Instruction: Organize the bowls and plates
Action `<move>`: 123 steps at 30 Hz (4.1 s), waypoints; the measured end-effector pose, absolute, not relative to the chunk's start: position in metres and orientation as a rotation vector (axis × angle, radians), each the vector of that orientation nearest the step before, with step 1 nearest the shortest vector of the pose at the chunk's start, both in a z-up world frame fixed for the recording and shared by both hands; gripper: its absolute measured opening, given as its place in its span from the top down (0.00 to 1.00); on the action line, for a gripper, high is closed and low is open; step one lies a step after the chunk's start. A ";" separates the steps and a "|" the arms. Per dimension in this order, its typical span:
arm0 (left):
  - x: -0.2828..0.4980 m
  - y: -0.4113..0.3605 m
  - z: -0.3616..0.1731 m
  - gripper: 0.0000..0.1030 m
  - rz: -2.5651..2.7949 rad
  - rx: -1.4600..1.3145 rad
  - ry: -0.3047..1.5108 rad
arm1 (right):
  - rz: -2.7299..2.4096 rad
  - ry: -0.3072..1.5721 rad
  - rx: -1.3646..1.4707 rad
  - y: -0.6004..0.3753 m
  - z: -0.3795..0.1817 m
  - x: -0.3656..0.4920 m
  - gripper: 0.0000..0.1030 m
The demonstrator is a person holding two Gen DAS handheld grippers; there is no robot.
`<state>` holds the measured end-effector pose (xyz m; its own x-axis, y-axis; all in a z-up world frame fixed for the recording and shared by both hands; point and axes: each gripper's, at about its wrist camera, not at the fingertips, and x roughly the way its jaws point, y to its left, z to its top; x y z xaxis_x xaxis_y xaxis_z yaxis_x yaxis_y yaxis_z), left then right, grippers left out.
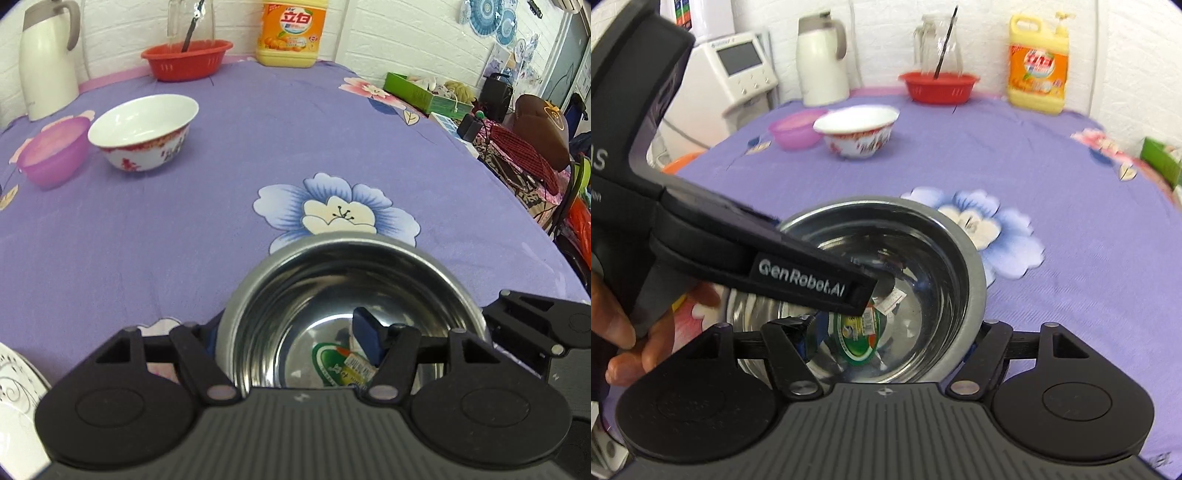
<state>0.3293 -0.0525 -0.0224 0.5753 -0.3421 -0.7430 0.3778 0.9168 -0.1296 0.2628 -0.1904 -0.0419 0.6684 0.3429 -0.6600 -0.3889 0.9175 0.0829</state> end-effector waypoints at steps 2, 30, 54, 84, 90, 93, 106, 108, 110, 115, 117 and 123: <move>0.327 -0.054 -0.024 0.32 -0.417 0.069 0.847 | 0.423 0.716 -0.085 -0.187 -0.045 0.259 0.00; 0.374 0.055 0.034 0.07 -0.207 -0.210 0.748 | 0.319 0.542 -0.102 -0.250 0.024 0.309 0.00; 0.506 0.077 0.002 0.07 -0.014 -0.542 0.829 | 0.647 0.682 -0.143 -0.131 -0.010 0.526 0.00; 0.480 0.040 -0.001 0.53 -0.151 -0.497 0.884 | 0.718 0.746 -0.153 -0.124 -0.022 0.478 0.28; 0.441 0.017 0.015 0.53 -0.216 -0.477 0.862 | 0.667 0.727 -0.185 -0.140 -0.007 0.436 0.27; 0.420 0.006 0.028 0.52 -0.257 -0.460 0.838 | 0.633 0.702 -0.211 -0.148 0.005 0.411 0.26; 0.324 -0.026 0.030 0.52 -0.368 -0.390 0.814 | 0.540 0.675 -0.283 -0.167 0.019 0.310 0.20; 0.313 -0.029 0.025 0.52 -0.379 -0.380 0.828 | 0.535 0.682 -0.283 -0.170 0.014 0.299 0.20; 0.302 -0.032 0.019 0.52 -0.388 -0.368 0.842 | 0.538 0.691 -0.271 -0.174 0.008 0.287 0.18; 0.286 -0.037 0.003 0.52 -0.402 -0.338 0.880 | 0.557 0.718 -0.264 -0.177 -0.008 0.266 0.15; 0.285 -0.039 -0.002 0.52 -0.405 -0.324 0.886 | 0.556 0.722 -0.274 -0.177 -0.013 0.262 0.14; 0.287 -0.047 -0.004 0.50 -0.403 -0.266 0.872 | 0.567 0.734 -0.230 -0.184 -0.021 0.262 0.14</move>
